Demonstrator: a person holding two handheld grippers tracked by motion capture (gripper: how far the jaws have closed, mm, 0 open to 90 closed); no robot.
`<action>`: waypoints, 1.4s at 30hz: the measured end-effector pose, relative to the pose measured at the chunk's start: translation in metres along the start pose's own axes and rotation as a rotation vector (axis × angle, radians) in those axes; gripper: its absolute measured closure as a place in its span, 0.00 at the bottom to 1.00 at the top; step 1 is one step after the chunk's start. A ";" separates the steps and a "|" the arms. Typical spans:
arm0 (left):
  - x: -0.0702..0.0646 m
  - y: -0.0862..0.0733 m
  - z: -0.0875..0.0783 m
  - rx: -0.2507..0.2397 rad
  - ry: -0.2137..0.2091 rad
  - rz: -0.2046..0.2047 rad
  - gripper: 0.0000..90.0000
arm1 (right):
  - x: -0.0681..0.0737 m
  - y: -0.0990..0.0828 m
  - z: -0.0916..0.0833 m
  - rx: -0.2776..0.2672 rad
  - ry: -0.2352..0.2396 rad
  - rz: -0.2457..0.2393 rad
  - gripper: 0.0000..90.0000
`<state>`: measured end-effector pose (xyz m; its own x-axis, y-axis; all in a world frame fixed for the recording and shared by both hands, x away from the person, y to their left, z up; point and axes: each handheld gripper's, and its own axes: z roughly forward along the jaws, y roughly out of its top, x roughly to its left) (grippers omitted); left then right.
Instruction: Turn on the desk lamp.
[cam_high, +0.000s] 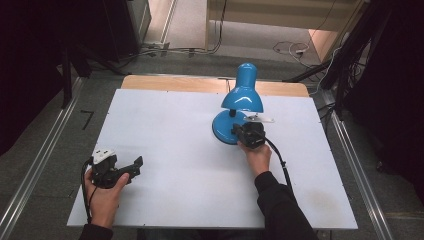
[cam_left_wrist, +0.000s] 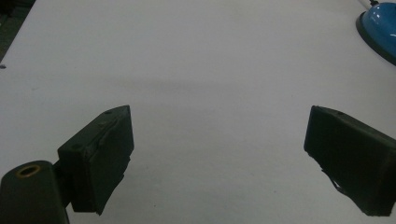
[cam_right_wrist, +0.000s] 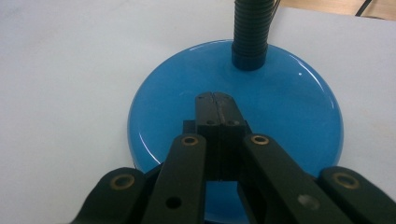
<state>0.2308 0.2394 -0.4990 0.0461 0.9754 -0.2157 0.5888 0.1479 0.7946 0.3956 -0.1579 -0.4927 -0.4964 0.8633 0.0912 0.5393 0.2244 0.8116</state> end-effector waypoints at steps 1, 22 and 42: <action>0.000 0.000 0.000 -0.001 0.000 0.000 0.09 | 0.000 0.000 0.000 0.000 0.000 0.000 0.97; -0.001 0.000 0.001 0.000 -0.002 -0.003 0.09 | -0.002 -0.004 -0.001 0.000 -0.007 0.009 0.97; 0.000 0.000 0.000 0.000 -0.001 -0.004 0.09 | 0.000 -0.005 0.000 0.008 0.001 0.012 0.97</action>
<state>0.2311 0.2389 -0.4992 0.0446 0.9745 -0.2199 0.5894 0.1521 0.7934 0.3931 -0.1589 -0.4966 -0.4908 0.8653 0.1016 0.5505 0.2176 0.8060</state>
